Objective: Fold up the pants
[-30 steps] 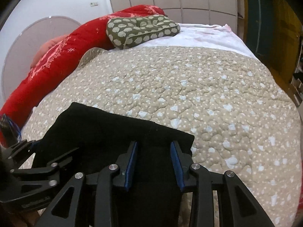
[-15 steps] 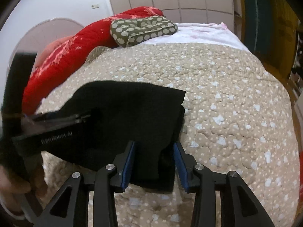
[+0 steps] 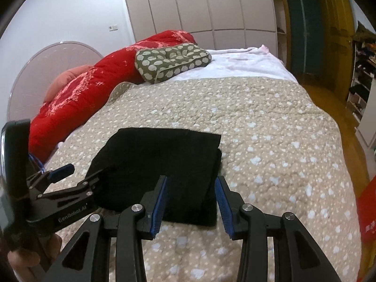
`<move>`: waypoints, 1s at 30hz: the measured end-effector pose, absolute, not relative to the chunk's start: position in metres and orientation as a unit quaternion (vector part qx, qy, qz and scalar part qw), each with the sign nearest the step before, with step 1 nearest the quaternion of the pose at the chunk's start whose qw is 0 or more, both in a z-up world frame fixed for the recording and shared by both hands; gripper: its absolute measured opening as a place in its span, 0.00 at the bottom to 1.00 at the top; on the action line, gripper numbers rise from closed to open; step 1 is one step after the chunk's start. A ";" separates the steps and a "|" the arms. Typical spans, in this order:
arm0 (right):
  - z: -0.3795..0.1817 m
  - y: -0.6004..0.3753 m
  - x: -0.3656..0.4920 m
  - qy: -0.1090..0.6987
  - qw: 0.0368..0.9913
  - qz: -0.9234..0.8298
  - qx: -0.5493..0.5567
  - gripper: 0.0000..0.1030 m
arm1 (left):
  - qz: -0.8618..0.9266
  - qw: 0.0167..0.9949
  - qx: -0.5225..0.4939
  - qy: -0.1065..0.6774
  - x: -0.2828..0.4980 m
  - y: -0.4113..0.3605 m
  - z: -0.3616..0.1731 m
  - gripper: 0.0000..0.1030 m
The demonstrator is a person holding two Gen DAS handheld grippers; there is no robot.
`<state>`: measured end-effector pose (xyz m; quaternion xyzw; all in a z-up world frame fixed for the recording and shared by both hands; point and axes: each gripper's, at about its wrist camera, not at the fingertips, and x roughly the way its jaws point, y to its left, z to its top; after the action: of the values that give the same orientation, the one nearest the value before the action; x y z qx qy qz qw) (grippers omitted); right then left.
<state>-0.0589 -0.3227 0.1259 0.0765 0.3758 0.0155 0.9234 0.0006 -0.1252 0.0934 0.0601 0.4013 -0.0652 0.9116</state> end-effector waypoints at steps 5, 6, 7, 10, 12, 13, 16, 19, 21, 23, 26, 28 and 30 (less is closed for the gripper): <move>0.133 -0.312 -0.073 0.375 0.925 0.019 0.059 0.38 | -0.055 0.920 0.068 0.382 -0.021 -0.118 0.103 0.77; 0.135 -0.311 -0.075 0.372 0.926 0.019 0.059 0.38 | -0.052 0.922 0.072 0.377 -0.025 -0.118 0.105 0.77; 0.138 -0.310 -0.080 0.369 0.927 0.019 0.060 0.38 | -0.050 0.923 0.079 0.374 -0.030 -0.119 0.108 0.77; 0.140 -0.308 -0.087 0.367 0.928 0.024 0.063 0.39 | -0.053 0.921 0.084 0.375 -0.037 -0.119 0.111 0.77; 0.140 -0.308 -0.091 0.368 0.927 0.026 0.066 0.38 | -0.055 0.921 0.081 0.376 -0.042 -0.117 0.113 0.77; 0.141 -0.308 -0.093 0.369 0.927 0.024 0.064 0.38 | -0.054 0.922 0.081 0.374 -0.045 -0.116 0.114 0.77; 0.142 -0.309 -0.099 0.367 0.928 0.019 0.061 0.38 | -0.050 0.925 0.083 0.368 -0.051 -0.115 0.117 0.77; 0.143 -0.310 -0.103 0.368 0.927 0.019 0.065 0.39 | -0.057 0.924 0.077 0.369 -0.056 -0.115 0.119 0.77; 0.142 -0.310 -0.105 0.369 0.927 0.020 0.067 0.39 | -0.060 0.925 0.074 0.368 -0.058 -0.114 0.120 0.77; 0.141 -0.309 -0.107 0.371 0.926 0.021 0.068 0.39 | -0.057 0.926 0.080 0.364 -0.062 -0.116 0.120 0.77; 0.141 -0.307 -0.108 0.371 0.926 0.024 0.066 0.39 | -0.059 0.927 0.082 0.361 -0.065 -0.117 0.121 0.77; 0.142 -0.305 -0.109 0.371 0.926 0.026 0.065 0.39 | -0.059 0.927 0.080 0.361 -0.066 -0.116 0.120 0.77; 0.142 -0.304 -0.110 0.371 0.926 0.028 0.065 0.39 | -0.060 0.927 0.079 0.361 -0.067 -0.115 0.120 0.77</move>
<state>-0.1096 -0.3036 0.1422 0.0645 0.3708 0.0284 0.9260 -0.0672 -0.1151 0.1196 0.0785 0.3612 -0.0601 0.9272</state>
